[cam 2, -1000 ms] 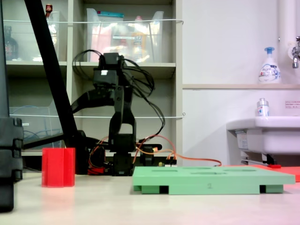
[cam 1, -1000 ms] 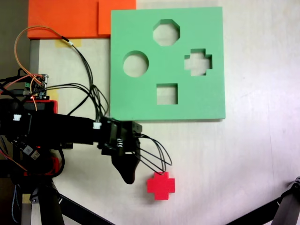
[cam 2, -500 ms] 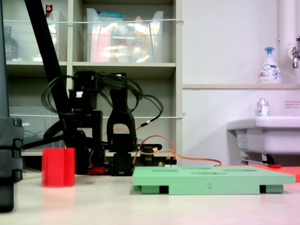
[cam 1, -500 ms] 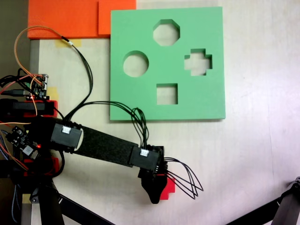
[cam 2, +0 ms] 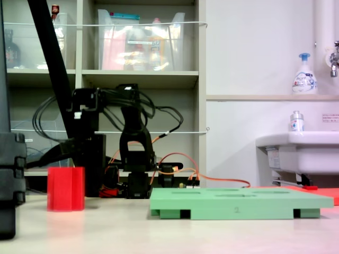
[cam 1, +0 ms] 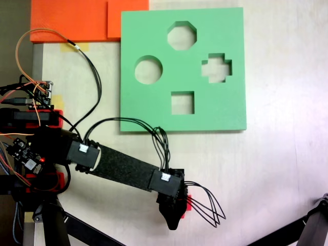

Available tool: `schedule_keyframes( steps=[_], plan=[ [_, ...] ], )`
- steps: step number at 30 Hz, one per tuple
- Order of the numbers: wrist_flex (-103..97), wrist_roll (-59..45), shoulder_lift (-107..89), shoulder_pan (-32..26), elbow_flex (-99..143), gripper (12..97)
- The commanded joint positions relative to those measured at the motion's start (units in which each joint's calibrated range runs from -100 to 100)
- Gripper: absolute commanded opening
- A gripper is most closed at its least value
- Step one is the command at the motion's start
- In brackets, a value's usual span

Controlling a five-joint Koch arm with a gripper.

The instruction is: Put the cross columnar block into the corresponding hole

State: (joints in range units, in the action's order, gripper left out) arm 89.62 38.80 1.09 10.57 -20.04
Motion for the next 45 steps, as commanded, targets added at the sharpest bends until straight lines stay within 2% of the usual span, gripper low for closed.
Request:
schedule_keyframes(
  steps=[1,11,17,20,25,30,45],
  plan=[
    [1.04,-0.63,0.72,0.24,-3.69,87.0],
    [0.17,-1.03,5.75,0.24,-3.79,86.1],
    [0.17,-0.98,7.56,0.34,-3.69,58.1],
    [0.17,-0.98,8.26,0.39,-3.69,48.1],
    [0.94,-0.93,9.24,0.34,-3.59,46.4],
    [2.96,0.24,9.52,0.29,-3.59,39.6],
    [10.38,3.27,-7.52,-2.83,-3.69,39.5]
  ],
)
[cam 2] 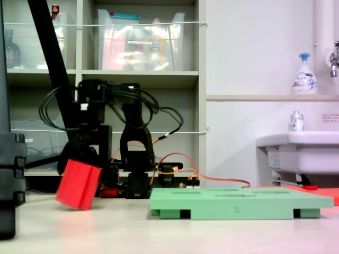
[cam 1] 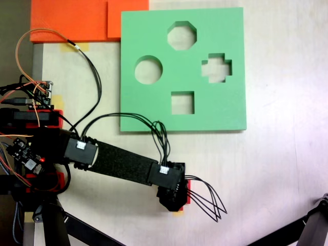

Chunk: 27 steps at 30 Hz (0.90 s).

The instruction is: Put the cross columnar block into the corresponding hole

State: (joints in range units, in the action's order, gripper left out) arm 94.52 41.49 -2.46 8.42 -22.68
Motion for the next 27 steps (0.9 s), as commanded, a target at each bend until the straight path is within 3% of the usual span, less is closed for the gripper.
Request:
schedule_keyframes(
  steps=[1,14,20,27],
  plan=[
    [5.48,0.78,-5.36,-1.17,-1.04,39.5],
    [5.48,10.5,-31.06,-10.5,-3.64,39.5],
    [5.48,16.9,-31.48,-16.85,-7.03,39.5],
    [-10.02,20.51,-28.26,-21.39,-7.03,39.5]
  ],
)
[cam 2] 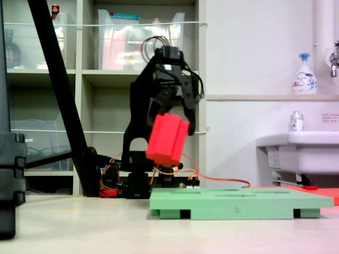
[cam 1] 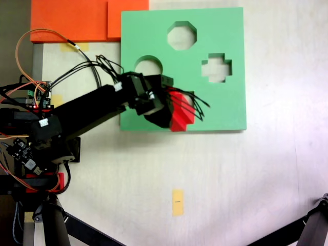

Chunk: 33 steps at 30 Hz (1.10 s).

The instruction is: Put the cross columnar block into the corresponding hole

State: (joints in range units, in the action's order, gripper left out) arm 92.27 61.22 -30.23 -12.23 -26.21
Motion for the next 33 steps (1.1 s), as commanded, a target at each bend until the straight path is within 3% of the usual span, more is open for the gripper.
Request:
schedule_keyframes(
  steps=[1,14,33],
  plan=[
    [-9.79,1.12,0.34,-1.22,-3.5,39.5],
    [-29.63,3.37,12.91,-3.91,-4.2,39.5],
    [-34.64,6.84,28.0,-6.69,-14.07,39.6]
  ],
)
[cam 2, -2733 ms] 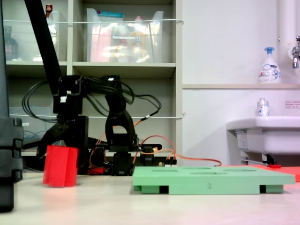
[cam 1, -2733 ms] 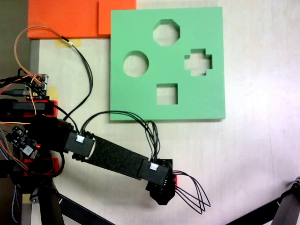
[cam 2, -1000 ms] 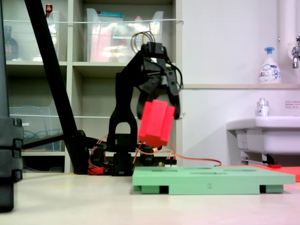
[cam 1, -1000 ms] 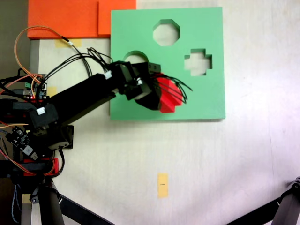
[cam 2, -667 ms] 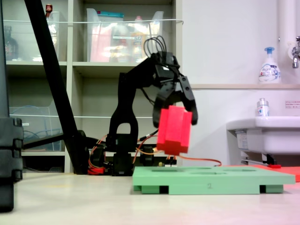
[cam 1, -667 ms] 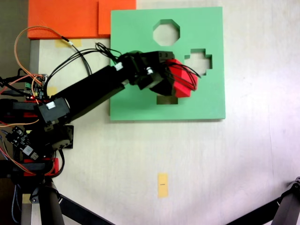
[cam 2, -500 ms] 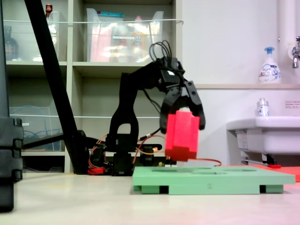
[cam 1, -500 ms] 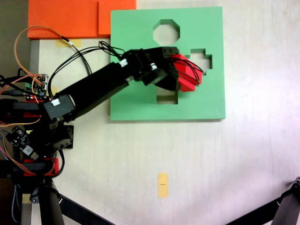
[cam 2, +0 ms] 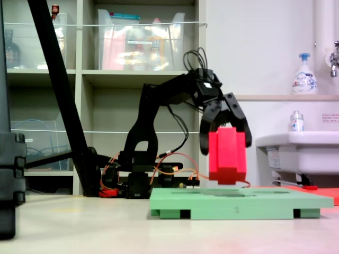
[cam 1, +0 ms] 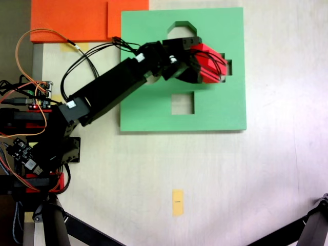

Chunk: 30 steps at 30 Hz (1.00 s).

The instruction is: Put the cross columnar block into the corresponding hole

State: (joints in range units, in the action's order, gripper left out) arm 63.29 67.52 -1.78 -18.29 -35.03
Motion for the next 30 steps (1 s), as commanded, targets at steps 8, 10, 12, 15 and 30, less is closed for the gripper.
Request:
schedule_keyframes(
  steps=[8,10,12,15,30],
  plan=[
    [-5.66,0.54,3.59,-0.93,-7.14,39.6],
    [-5.75,0.54,4.29,-0.98,-7.14,39.6],
    [-5.95,0.54,5.13,-1.03,-7.14,39.6],
    [-6.33,0.49,5.69,-1.03,-7.14,39.6],
    [-2.19,-2.59,5.97,-0.98,-7.04,39.7]
  ],
)
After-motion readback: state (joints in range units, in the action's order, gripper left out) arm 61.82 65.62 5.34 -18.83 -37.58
